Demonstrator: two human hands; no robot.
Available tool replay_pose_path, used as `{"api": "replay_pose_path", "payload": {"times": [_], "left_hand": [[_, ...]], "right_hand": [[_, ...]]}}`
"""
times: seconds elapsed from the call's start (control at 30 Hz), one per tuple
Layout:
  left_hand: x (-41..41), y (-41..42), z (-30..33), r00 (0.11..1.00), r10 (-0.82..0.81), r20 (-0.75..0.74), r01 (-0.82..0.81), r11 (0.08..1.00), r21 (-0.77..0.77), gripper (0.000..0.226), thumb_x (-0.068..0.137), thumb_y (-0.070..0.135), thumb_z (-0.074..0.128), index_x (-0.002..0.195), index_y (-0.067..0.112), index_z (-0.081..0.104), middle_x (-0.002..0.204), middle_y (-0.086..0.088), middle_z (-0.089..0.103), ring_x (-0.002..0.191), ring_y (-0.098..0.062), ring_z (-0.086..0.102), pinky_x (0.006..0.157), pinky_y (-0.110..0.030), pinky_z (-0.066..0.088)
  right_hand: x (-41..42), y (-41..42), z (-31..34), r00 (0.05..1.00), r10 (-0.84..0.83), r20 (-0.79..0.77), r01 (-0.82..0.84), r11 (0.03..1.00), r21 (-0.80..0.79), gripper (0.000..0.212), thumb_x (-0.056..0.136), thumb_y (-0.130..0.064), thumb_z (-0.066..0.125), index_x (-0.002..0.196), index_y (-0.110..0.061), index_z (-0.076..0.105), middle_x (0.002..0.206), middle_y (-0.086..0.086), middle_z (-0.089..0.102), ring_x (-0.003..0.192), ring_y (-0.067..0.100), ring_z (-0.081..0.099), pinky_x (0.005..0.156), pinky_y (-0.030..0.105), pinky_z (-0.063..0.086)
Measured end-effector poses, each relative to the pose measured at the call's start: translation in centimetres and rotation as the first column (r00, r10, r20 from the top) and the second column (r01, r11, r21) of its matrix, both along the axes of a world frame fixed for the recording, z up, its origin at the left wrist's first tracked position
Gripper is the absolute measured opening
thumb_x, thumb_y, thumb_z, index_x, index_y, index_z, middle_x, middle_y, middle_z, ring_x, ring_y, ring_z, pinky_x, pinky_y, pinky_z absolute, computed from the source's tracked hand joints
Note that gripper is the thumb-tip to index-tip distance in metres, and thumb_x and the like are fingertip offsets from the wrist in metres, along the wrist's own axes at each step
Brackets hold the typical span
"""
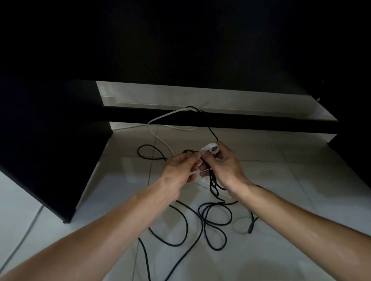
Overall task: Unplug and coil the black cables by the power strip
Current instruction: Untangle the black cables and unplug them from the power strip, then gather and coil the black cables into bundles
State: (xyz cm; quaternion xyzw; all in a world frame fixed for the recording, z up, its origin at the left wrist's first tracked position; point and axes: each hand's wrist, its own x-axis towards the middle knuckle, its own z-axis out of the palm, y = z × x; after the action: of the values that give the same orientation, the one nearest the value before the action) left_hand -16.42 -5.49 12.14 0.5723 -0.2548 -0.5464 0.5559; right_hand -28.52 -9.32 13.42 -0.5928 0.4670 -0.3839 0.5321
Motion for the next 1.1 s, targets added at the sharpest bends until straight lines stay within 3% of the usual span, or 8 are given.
{"api": "replay_pose_path", "payload": {"times": [0.2, 0.4, 0.57, 0.67, 0.77, 0.9, 1.03, 1.1], "left_hand": [[0.4, -0.1, -1.2, 0.998, -0.017, 0.059, 0.01, 0.994, 0.113, 0.018, 0.095, 0.031, 0.061, 0.089, 0.017, 0.069, 0.077, -0.002, 0.059, 0.068, -0.012, 0.052, 0.057, -0.026, 0.041], [1.7, -0.4, -1.3, 0.996, 0.077, -0.049, -0.066, 0.981, 0.184, 0.021, 0.096, 0.025, 0.06, 0.08, 0.013, 0.064, 0.057, 0.002, 0.051, 0.047, -0.008, 0.045, 0.046, -0.021, 0.04], [2.0, -1.5, -1.7, 0.997, 0.037, -0.067, -0.022, 0.976, 0.215, 0.019, 0.096, 0.021, 0.059, 0.08, 0.013, 0.066, 0.055, 0.003, 0.052, 0.049, -0.008, 0.045, 0.046, -0.02, 0.04], [1.1, -1.8, -3.0, 0.998, 0.014, -0.056, 0.0, 0.968, 0.25, 0.015, 0.096, 0.019, 0.059, 0.084, 0.013, 0.066, 0.061, 0.001, 0.053, 0.053, -0.008, 0.046, 0.048, -0.021, 0.04], [0.6, -2.3, -4.3, 1.0, -0.001, -0.01, 0.004, 0.964, 0.266, 0.013, 0.095, 0.021, 0.06, 0.087, 0.013, 0.065, 0.063, 0.001, 0.054, 0.054, -0.009, 0.047, 0.049, -0.021, 0.041], [0.1, -3.2, -5.9, 0.998, -0.04, 0.046, 0.027, 0.966, 0.258, 0.018, 0.095, 0.022, 0.06, 0.078, 0.017, 0.063, 0.066, 0.0, 0.055, 0.058, -0.01, 0.049, 0.053, -0.022, 0.04], [-0.1, -3.3, -7.0, 0.986, -0.138, 0.099, 0.102, 0.948, 0.301, 0.015, 0.092, 0.028, 0.064, 0.082, 0.018, 0.067, 0.073, 0.003, 0.061, 0.066, -0.009, 0.056, 0.058, -0.023, 0.045], [-0.2, -3.2, -7.5, 0.976, -0.206, 0.073, 0.171, 0.929, 0.328, 0.013, 0.093, 0.026, 0.062, 0.093, 0.016, 0.07, 0.08, 0.004, 0.065, 0.071, -0.009, 0.058, 0.062, -0.023, 0.047]], "right_hand": [[-0.6, 1.1, -1.9, 0.99, 0.068, -0.127, -0.062, 0.997, 0.051, 0.015, 0.094, -0.014, 0.063, 0.108, -0.016, 0.059, 0.07, 0.001, 0.069, 0.047, 0.008, 0.049, 0.045, 0.021, 0.04], [-1.3, 2.1, -3.7, 0.987, 0.121, -0.108, -0.105, 0.985, 0.14, 0.008, 0.095, -0.01, 0.061, 0.102, -0.014, 0.064, 0.072, 0.0, 0.072, 0.05, 0.009, 0.048, 0.048, 0.02, 0.039], [-3.1, 2.2, -4.9, 0.962, 0.227, -0.153, -0.196, 0.961, 0.193, 0.003, 0.096, -0.007, 0.06, 0.096, -0.01, 0.058, 0.074, 0.006, 0.07, 0.058, 0.015, 0.059, 0.06, 0.028, 0.049], [-4.2, 2.1, -6.4, 0.907, 0.315, -0.281, -0.263, 0.942, 0.209, 0.007, 0.096, -0.01, 0.061, 0.093, -0.011, 0.055, 0.077, 0.01, 0.072, 0.068, 0.021, 0.066, 0.073, 0.039, 0.055], [-4.8, 1.8, -7.2, 0.838, 0.364, -0.407, -0.29, 0.928, 0.234, 0.007, 0.095, -0.01, 0.06, 0.095, -0.011, 0.053, 0.083, 0.011, 0.075, 0.072, 0.024, 0.068, 0.069, 0.03, 0.056], [-5.2, 1.4, -7.6, 0.77, 0.474, -0.427, -0.31, 0.863, 0.399, 0.008, 0.094, -0.011, 0.058, 0.097, -0.014, 0.051, 0.09, 0.011, 0.077, 0.067, 0.017, 0.067, 0.059, 0.019, 0.051], [-5.6, 0.8, -7.6, 0.688, 0.604, -0.403, -0.34, 0.758, 0.556, 0.012, 0.092, -0.019, 0.061, 0.099, -0.015, 0.053, 0.095, 0.006, 0.079, 0.074, 0.017, 0.073, 0.077, 0.029, 0.055], [-6.0, 0.4, -8.3, 0.636, 0.601, -0.484, -0.331, 0.779, 0.533, 0.013, 0.087, -0.023, 0.066, 0.095, -0.02, 0.056, 0.093, 0.0, 0.078, 0.083, 0.015, 0.073, 0.08, 0.03, 0.055]]}}
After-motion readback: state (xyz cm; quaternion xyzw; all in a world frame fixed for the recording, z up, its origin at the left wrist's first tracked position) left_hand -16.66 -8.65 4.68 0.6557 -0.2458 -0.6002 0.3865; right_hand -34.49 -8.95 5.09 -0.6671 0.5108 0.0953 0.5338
